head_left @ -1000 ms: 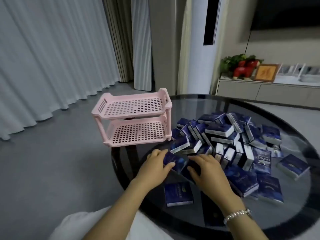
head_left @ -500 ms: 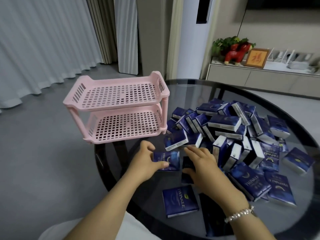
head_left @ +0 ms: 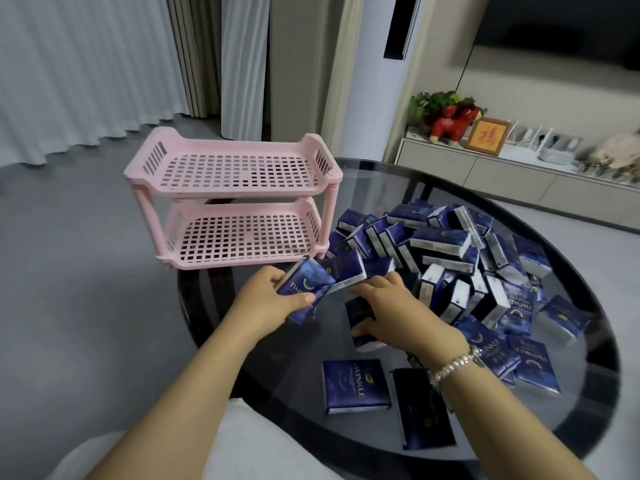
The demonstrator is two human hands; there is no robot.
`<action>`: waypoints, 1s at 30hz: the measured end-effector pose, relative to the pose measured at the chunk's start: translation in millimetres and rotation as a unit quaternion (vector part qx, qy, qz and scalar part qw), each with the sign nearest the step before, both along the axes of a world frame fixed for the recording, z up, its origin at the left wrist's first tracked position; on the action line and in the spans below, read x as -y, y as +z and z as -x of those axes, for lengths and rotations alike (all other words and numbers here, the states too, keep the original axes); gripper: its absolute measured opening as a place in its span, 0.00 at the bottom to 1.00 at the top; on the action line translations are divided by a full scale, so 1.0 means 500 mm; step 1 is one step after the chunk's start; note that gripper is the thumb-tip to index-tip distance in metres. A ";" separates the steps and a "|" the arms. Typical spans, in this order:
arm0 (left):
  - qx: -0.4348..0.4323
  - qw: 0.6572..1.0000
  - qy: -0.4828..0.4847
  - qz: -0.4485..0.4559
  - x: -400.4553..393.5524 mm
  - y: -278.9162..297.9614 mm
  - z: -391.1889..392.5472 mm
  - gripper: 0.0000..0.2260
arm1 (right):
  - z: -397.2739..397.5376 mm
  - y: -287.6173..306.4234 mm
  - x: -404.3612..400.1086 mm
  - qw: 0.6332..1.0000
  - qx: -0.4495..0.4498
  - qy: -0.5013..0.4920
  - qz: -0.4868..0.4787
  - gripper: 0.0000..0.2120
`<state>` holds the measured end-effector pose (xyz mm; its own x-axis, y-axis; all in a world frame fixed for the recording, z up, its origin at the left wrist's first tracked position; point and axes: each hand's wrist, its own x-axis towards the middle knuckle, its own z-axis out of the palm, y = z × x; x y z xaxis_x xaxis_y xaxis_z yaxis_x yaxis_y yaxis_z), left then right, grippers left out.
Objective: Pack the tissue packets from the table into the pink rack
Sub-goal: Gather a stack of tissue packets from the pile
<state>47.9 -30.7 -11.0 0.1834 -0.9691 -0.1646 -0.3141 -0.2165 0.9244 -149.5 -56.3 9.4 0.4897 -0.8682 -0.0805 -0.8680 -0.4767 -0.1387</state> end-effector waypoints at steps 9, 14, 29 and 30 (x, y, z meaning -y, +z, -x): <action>-0.103 0.995 0.002 0.000 -0.015 0.023 -0.039 0.22 | -0.039 -0.002 0.017 0.976 0.208 -0.034 -0.057 0.20; -0.162 0.985 0.054 -0.017 -0.009 0.028 -0.036 0.12 | -0.053 0.007 0.013 0.857 0.478 -0.145 -0.126 0.06; -0.389 0.921 -0.010 -0.001 -0.018 0.032 0.015 0.21 | -0.127 -0.021 0.012 0.663 0.691 -0.254 -0.136 0.14; -0.378 0.926 -0.006 -0.001 -0.018 0.029 0.017 0.23 | -0.130 -0.022 0.010 0.677 0.681 -0.247 -0.132 0.14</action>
<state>39.6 -21.6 3.5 0.0046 -0.9701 -0.2425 0.4201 -0.2182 0.8809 -84.4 -61.3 -1.6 -0.0791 -0.9964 -0.0301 0.1051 0.0217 -0.9942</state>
